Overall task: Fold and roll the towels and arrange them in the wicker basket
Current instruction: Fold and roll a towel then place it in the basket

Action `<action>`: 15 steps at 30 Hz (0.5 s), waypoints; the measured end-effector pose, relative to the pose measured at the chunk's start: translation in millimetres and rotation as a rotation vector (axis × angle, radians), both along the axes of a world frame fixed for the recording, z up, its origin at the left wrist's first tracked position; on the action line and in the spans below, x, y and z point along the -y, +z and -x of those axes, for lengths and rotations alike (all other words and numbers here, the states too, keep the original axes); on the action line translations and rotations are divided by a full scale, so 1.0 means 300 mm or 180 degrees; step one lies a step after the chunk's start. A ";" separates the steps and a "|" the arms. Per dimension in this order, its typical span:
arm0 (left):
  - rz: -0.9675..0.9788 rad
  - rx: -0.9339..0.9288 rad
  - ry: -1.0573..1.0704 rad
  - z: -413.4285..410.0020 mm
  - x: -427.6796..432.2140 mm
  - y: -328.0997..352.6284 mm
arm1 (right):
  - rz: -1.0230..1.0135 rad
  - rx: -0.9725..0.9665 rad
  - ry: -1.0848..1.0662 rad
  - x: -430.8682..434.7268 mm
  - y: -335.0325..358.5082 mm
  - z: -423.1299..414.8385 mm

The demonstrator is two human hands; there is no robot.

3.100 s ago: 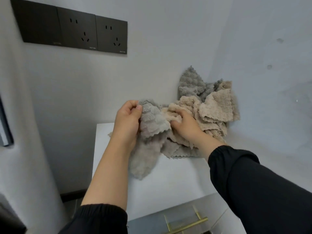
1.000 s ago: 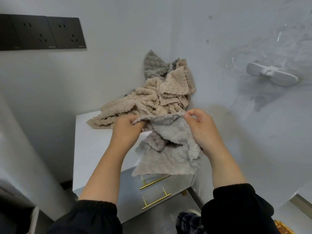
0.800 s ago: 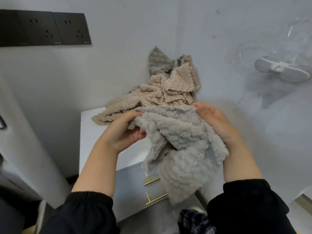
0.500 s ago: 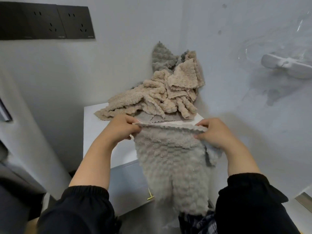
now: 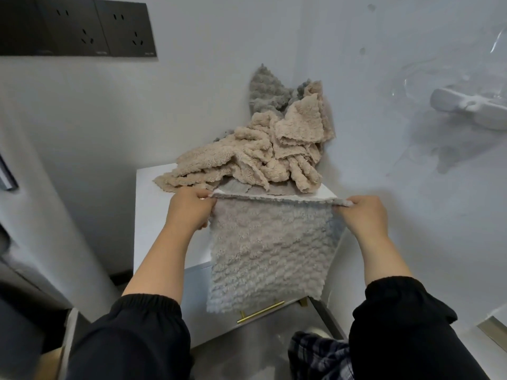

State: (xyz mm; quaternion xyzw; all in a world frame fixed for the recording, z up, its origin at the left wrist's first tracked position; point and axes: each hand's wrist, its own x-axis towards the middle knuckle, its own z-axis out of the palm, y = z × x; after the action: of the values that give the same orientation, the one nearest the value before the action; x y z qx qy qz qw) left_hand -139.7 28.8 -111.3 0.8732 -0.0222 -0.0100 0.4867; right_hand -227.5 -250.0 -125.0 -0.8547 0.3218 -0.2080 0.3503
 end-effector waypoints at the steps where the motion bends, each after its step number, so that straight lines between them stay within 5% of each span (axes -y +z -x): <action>1: 0.0446 -0.0227 0.0034 0.000 0.001 0.006 | -0.0153 0.0167 -0.0057 0.003 0.005 0.000; 5: 0.1746 -0.0980 0.0027 0.001 0.014 0.032 | -0.1427 0.0703 -0.0163 -0.016 0.028 0.000; 10: 0.2187 -0.1405 0.0201 -0.020 0.003 0.009 | -0.2645 0.0215 0.0107 -0.053 0.026 0.000; 15: 0.1940 -0.1458 0.0314 -0.034 -0.009 -0.019 | -0.3558 0.0110 0.0299 -0.063 0.029 0.012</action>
State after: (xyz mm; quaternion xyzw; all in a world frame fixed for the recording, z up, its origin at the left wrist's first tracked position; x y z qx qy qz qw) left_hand -129.6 31.5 -116.9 0.6637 0.1273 -0.1744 0.7162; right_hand -231.1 -231.0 -116.3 -0.5488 0.3389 -0.0040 0.7642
